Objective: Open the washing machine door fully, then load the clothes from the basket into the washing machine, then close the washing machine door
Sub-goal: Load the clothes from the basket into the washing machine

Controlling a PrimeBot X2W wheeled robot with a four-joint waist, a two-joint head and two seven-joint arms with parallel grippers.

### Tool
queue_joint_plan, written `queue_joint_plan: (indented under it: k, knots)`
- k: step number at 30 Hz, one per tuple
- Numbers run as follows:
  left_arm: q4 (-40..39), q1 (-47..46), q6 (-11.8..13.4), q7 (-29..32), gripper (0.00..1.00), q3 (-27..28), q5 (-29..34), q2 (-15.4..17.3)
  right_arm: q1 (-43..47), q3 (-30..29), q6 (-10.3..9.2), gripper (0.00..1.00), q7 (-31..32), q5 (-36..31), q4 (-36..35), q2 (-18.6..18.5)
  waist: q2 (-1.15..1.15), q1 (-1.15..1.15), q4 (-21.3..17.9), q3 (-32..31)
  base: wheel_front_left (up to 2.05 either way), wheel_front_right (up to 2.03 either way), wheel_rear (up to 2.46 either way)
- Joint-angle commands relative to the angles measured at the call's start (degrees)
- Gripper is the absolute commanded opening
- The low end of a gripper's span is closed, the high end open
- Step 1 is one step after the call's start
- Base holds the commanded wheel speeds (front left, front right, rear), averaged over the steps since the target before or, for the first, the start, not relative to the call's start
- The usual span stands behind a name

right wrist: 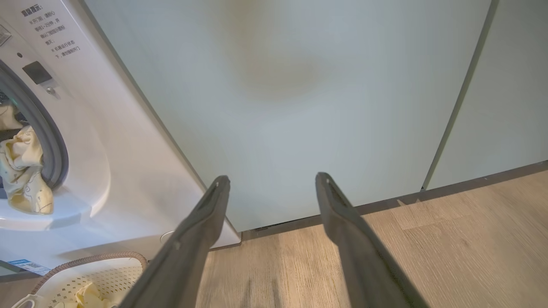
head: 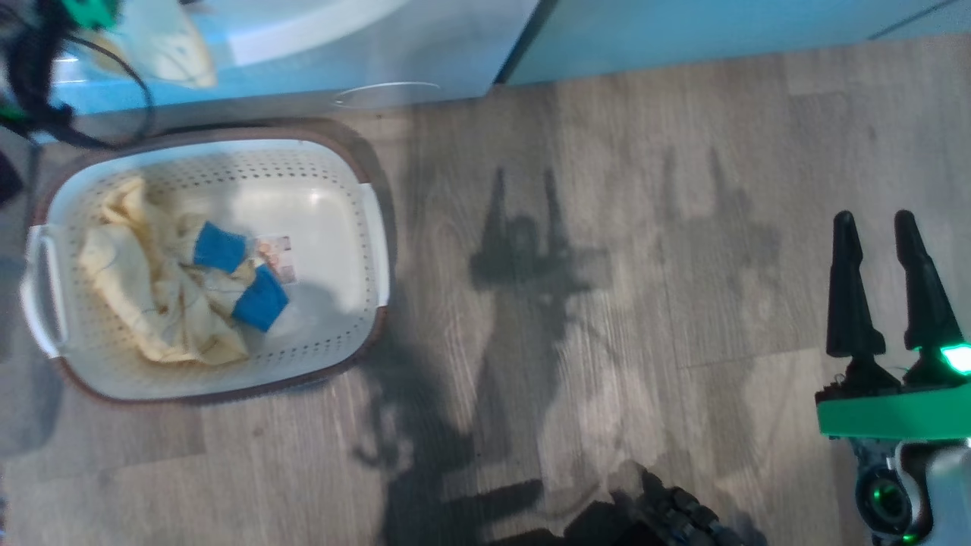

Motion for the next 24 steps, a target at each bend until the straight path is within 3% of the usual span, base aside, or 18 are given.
queue_joint_plan:
  k: [1, 11, 15, 20, 24]
  knots:
    - [-1.5, -3.6, -0.5, 1.1, 0.0, 2.3, -0.2, 4.0, 0.1, 1.3, -0.16, 1.0, -0.4, 0.7, -1.3, -0.7, 0.0, 0.0, -1.3, 0.8, 0.0, 0.0, 0.0]
    - [2.0, -12.7, -0.8, 2.1, 0.0, 2.0, 2.9, 9.8, -0.1, 3.6, -0.16, 1.0, -0.4, 2.2, -0.5, -0.7, 0.0, 0.0, -6.6, 2.6, 0.0, 0.0, 0.0]
    - [4.0, -15.2, -1.8, -0.3, 0.0, 2.5, 2.1, 10.1, -0.1, 4.0, -0.16, 1.0, -0.4, 3.0, -0.5, -0.7, 0.0, 0.0, -7.7, 3.5, 0.0, 0.0, 0.0]
    - [5.6, -18.5, -1.8, -10.4, 0.0, 0.5, 7.5, 12.9, -1.0, 4.5, -0.16, 1.0, -0.4, 4.0, -0.4, -0.7, 0.0, 0.0, -8.8, 4.8, 0.0, 0.0, 0.0]
    - [9.0, -18.2, -1.9, -12.2, 0.0, 0.2, 7.5, 12.5, -1.2, 4.3, -0.16, 1.0, -0.4, 4.5, -0.2, -0.7, 0.0, 0.0, -8.8, 5.0, 0.0, 0.0, 0.0]
